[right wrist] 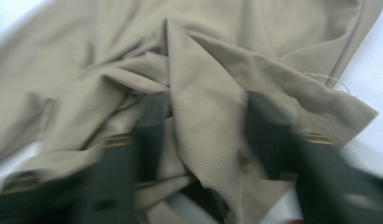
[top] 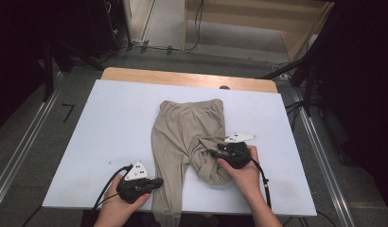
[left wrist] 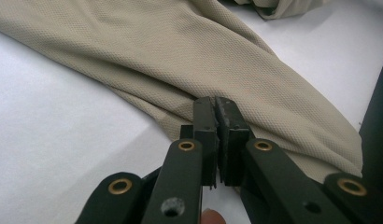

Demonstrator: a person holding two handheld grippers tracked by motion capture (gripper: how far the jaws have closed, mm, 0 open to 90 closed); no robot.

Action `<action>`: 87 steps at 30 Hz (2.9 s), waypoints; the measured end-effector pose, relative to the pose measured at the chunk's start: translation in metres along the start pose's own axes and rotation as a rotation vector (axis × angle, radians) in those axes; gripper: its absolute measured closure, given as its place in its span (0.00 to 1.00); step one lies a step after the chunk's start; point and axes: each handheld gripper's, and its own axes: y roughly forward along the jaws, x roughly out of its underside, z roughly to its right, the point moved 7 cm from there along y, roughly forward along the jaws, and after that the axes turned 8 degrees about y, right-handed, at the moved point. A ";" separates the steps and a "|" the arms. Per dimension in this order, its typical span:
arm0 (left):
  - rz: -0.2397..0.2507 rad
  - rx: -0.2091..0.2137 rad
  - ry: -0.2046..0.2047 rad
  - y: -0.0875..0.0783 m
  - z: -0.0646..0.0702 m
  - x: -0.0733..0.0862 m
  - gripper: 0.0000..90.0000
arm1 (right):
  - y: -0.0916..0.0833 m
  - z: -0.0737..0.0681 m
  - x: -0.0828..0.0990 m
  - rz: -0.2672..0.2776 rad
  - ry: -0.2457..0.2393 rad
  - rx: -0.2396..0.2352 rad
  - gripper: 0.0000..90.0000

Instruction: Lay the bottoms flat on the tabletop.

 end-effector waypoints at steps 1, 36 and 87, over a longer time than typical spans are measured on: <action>0.003 0.005 -0.004 0.000 0.000 0.000 0.98 | 0.001 -0.002 0.001 -0.001 0.001 -0.022 0.85; 0.037 0.105 0.089 0.028 0.053 -0.060 0.59 | -0.065 -0.083 0.058 0.114 -0.104 -0.045 0.65; -0.033 0.240 0.184 0.032 0.110 -0.057 0.99 | -0.081 -0.002 0.053 0.186 0.079 -0.015 0.96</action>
